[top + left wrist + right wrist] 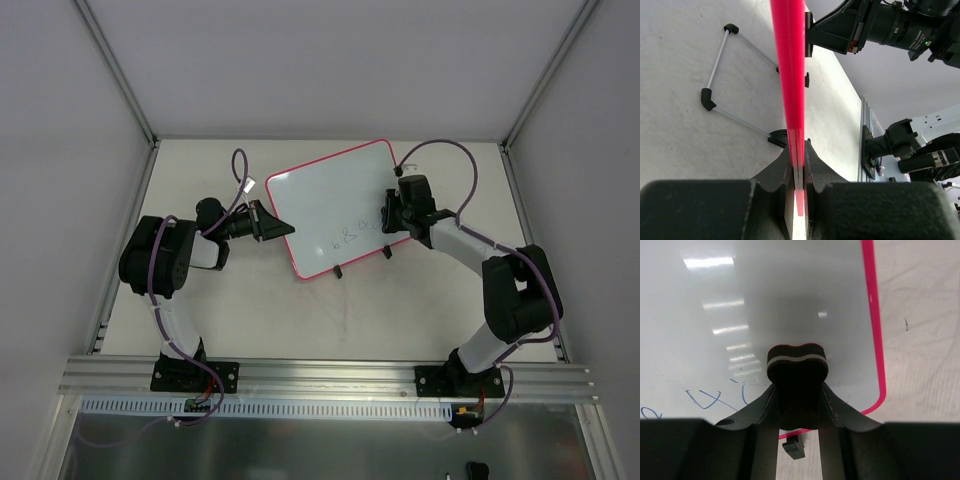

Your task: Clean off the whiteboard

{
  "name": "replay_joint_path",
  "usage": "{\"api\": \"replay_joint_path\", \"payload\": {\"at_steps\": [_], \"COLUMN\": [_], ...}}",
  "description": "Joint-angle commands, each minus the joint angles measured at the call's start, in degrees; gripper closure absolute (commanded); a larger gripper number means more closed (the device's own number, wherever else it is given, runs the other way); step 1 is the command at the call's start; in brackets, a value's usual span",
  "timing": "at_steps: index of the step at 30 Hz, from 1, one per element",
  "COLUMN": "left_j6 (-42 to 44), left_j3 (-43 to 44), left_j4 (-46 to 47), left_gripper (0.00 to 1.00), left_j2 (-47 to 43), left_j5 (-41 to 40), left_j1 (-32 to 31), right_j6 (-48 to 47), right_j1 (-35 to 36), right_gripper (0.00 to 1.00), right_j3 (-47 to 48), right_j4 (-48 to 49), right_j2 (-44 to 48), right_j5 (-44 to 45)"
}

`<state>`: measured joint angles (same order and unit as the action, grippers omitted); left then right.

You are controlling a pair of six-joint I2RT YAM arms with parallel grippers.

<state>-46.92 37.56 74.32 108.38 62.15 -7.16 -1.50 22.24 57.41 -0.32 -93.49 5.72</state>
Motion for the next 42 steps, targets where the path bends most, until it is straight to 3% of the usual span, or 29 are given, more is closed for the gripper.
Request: {"api": "replay_joint_path", "payload": {"at_steps": [1, 6, 12, 20, 31, 42], "left_j6": [3.41, 3.41, 3.24, 3.32, 3.23, 3.24], "left_j3": [0.41, 0.41, 0.49, 0.41, 0.14, -0.03], "left_j4": [22.0, 22.0, 22.0, 22.0, 22.0, 22.0], "left_gripper": [1.0, 1.0, 1.0, 1.0, 1.0, 1.0], "left_j2": [-1.15, -1.15, -1.15, -1.15, -1.59, -1.77], "left_j5": [4.12, 4.12, 4.21, 4.12, 4.21, 4.21], "left_j1": [-0.31, -0.31, -0.31, -0.31, -0.31, -0.31], "right_j6": [0.0, -0.08, -0.79, -0.62, 2.71, 2.02], "right_j1": [-1.94, -1.67, 3.33, 14.66, 30.66, 30.85], "right_gripper": [1.0, 1.0, 1.0, 1.0, 1.0, 1.0], "right_j3": [-4.05, -5.38, -5.99, -4.24, 2.96, 1.14], "right_j4": [7.33, 11.48, 13.5, 13.24, 12.45, 12.09], "right_j2": [-0.02, -0.72, -0.64, -1.6, -9.77, -9.08], "right_j5": [5.89, 2.64, 4.74, 7.9, 10.72, 15.02]}}
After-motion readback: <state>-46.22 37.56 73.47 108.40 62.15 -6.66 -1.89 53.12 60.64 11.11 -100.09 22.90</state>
